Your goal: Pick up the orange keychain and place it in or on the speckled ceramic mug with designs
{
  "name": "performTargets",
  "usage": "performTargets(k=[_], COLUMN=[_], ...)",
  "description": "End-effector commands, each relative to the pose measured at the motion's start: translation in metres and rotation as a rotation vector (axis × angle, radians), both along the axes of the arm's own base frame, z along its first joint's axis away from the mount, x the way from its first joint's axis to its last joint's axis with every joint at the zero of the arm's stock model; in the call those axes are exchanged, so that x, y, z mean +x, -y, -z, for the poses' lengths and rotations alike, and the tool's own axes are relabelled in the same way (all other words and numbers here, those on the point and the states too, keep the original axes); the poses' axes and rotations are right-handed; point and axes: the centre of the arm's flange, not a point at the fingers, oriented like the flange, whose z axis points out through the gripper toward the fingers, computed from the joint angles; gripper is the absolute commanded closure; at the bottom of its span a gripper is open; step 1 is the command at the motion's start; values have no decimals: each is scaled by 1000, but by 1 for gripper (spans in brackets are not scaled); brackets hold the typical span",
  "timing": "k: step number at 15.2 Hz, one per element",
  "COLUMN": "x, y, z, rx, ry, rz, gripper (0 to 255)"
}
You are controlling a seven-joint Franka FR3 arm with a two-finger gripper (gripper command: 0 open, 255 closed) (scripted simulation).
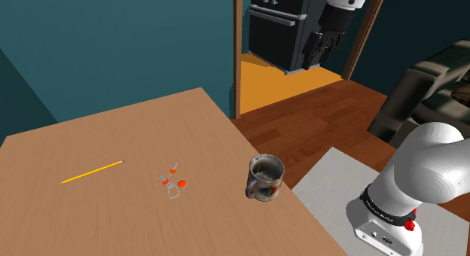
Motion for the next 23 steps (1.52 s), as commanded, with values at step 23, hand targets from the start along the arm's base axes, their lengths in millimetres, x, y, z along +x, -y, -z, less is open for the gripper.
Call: performTargets(k=[23], x=[112], y=[-257], z=[111], rx=[-59], ry=[-109], rz=[-107], gripper=[0])
